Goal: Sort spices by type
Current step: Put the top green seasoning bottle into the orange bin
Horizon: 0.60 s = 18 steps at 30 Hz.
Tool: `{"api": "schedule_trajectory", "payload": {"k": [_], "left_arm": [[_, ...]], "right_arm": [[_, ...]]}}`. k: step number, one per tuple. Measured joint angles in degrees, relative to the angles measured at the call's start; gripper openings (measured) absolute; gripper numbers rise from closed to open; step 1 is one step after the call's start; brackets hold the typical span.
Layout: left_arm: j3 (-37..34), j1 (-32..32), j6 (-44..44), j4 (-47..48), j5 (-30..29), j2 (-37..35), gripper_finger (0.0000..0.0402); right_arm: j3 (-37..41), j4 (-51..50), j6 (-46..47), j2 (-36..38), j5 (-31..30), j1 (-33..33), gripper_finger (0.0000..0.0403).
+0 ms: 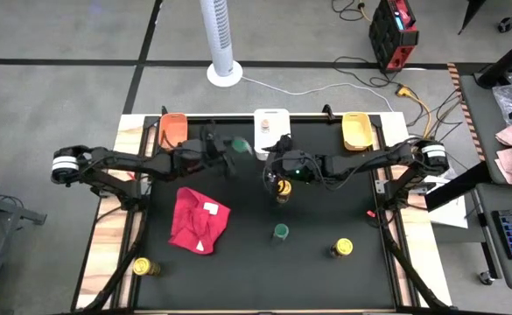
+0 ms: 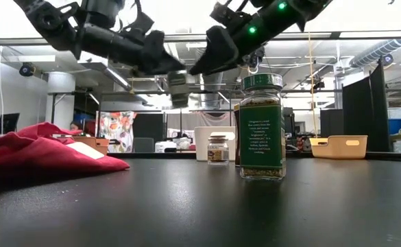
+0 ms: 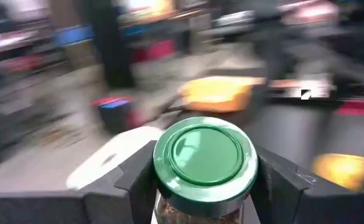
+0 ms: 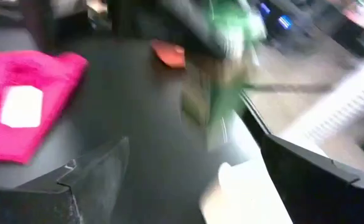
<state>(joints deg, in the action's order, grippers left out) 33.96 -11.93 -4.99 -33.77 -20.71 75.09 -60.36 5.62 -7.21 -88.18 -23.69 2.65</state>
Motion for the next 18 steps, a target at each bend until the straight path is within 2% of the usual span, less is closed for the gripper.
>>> {"api": "schedule_trajectory", "payload": {"k": [3, 5, 11, 18], "left_arm": [[0.7, 0.0, 2.8, 8.0, -16.7, -3.1, 0.0184], [0.8, -0.4, 5.5, 13.7, -23.1, -5.1, 0.0184], [0.8, -3.2, 16.2, 24.9, -31.5, -10.9, 0.0184], [0.5, -10.4, 21.4, 33.0, -32.2, -14.7, 0.0184]], "right_arm": [[0.0, -4.0, 3.4, 1.3, -3.9, 0.8, 0.0354], [0.0, -5.2, 4.9, 1.7, -4.7, 1.4, 0.0348], [0.9, -5.1, 5.8, 1.8, -4.6, 3.2, 0.0326], [3.5, -4.0, 5.1, 1.8, -4.7, 5.3, 0.0301]]}}
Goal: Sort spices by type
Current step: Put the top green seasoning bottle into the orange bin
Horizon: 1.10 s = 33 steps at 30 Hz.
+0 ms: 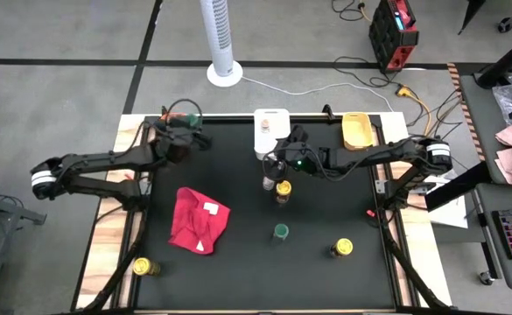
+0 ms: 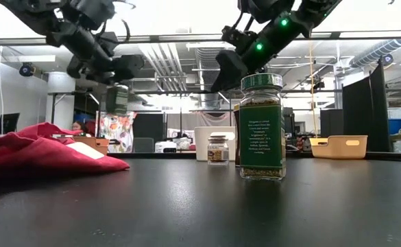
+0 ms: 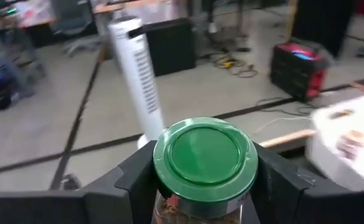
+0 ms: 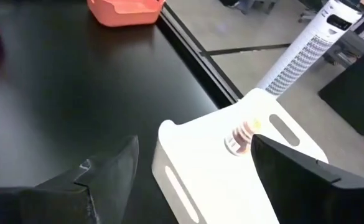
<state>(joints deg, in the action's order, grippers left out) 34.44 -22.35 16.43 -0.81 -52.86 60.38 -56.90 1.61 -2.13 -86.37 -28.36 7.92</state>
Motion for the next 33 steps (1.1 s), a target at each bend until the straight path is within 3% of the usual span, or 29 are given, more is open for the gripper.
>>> {"api": "schedule_trajectory", "payload": {"k": [15, 33], "left_arm": [[-0.1, -15.7, 5.8, -2.0, 10.7, 3.7, 0.0184], [-3.3, -25.2, 6.5, -2.9, 9.4, 5.5, 0.0184]], "right_arm": [[1.4, 2.3, -2.2, 0.0, 0.3, 0.7, 0.0257], [3.8, 5.6, -2.4, 1.8, 0.3, 1.5, 0.0233]]}}
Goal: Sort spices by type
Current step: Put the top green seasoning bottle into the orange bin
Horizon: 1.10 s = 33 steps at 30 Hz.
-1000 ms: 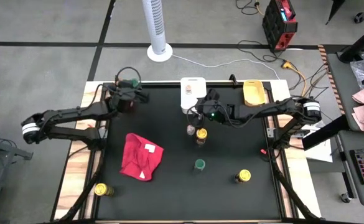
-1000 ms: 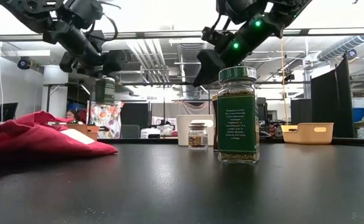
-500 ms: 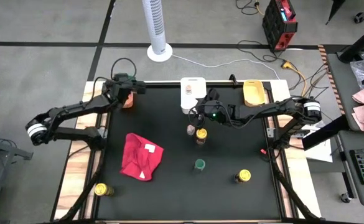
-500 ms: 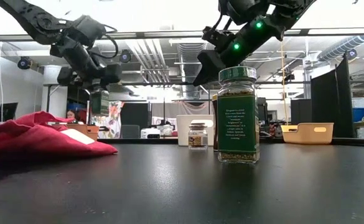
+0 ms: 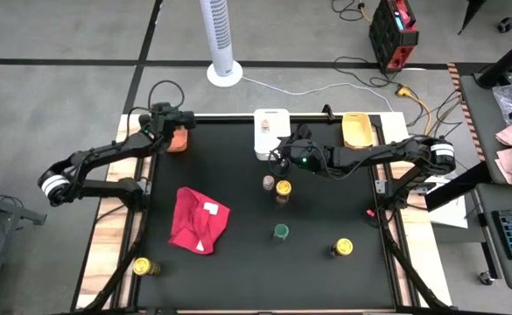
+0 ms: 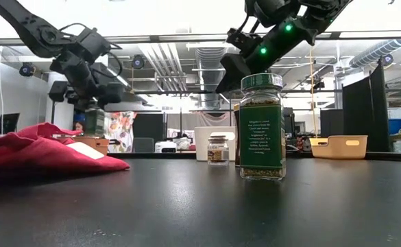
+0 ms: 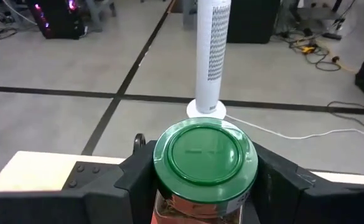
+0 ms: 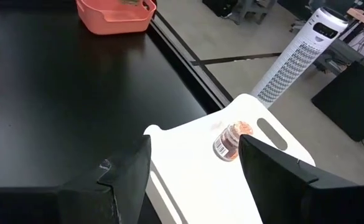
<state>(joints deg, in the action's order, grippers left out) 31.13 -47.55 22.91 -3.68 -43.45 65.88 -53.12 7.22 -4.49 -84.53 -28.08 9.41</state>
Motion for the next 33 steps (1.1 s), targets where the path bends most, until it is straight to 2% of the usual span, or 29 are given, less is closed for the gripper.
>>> {"api": "schedule_trajectory", "payload": {"k": [10, 18, 33], "left_arm": [[-0.1, -1.1, -0.3, -2.3, -0.5, 2.3, 0.0184], [-0.2, -0.3, 3.6, -1.9, -1.3, 6.2, 0.0184], [-0.2, -0.6, 3.8, -3.7, -2.6, 9.5, 0.0184]], "right_arm": [[0.0, 0.3, -0.1, 0.0, 0.0, 0.0, 0.0239], [0.3, -1.0, -1.3, 1.1, 0.0, -0.1, 0.0228], [12.0, 1.9, 0.7, 18.5, 0.1, -2.4, 0.0231]]}}
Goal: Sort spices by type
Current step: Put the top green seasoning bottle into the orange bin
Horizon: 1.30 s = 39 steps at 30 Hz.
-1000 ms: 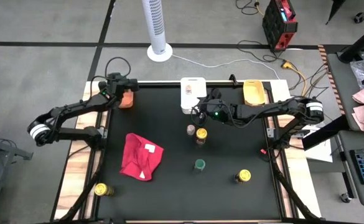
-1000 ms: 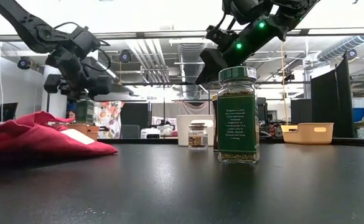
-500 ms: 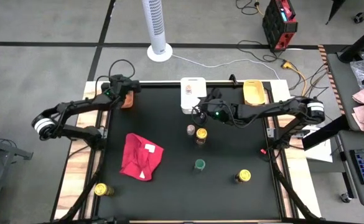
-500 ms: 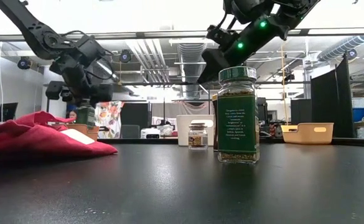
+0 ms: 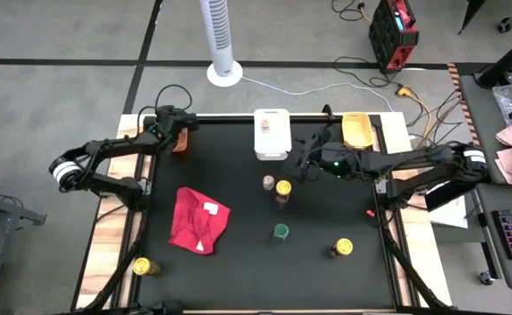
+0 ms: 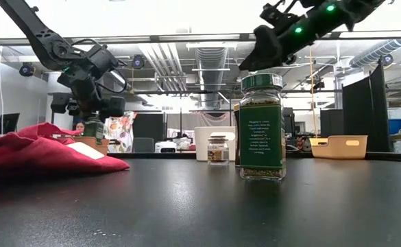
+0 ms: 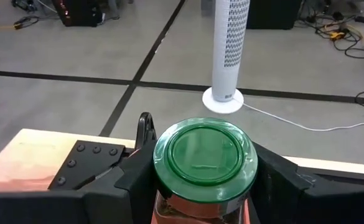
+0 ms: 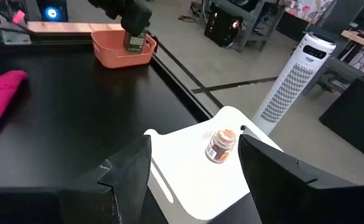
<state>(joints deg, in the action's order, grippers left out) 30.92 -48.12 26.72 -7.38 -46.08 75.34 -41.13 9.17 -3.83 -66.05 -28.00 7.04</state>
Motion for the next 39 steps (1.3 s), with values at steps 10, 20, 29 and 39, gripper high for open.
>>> {"api": "schedule_trajectory", "payload": {"k": [10, 20, 29, 39], "left_arm": [[0.0, 0.0, 2.3, -1.2, 0.1, 2.9, 0.0184], [0.0, -0.1, 0.8, -5.2, -0.7, 6.0, 0.0192], [0.0, -0.1, -0.2, -7.6, -1.4, 7.6, 0.0194], [0.0, -0.1, 0.8, -8.7, -2.5, 7.6, 0.0230]], "right_arm": [[1.9, 0.9, 0.3, 2.5, 0.1, -0.3, 0.0232], [1.9, 1.5, -0.2, 2.2, 0.1, -0.4, 0.0244], [1.9, 1.5, -0.1, 2.2, 1.6, -0.4, 0.0242], [1.9, 1.6, 0.2, 2.2, 1.6, -0.4, 0.0257]]}}
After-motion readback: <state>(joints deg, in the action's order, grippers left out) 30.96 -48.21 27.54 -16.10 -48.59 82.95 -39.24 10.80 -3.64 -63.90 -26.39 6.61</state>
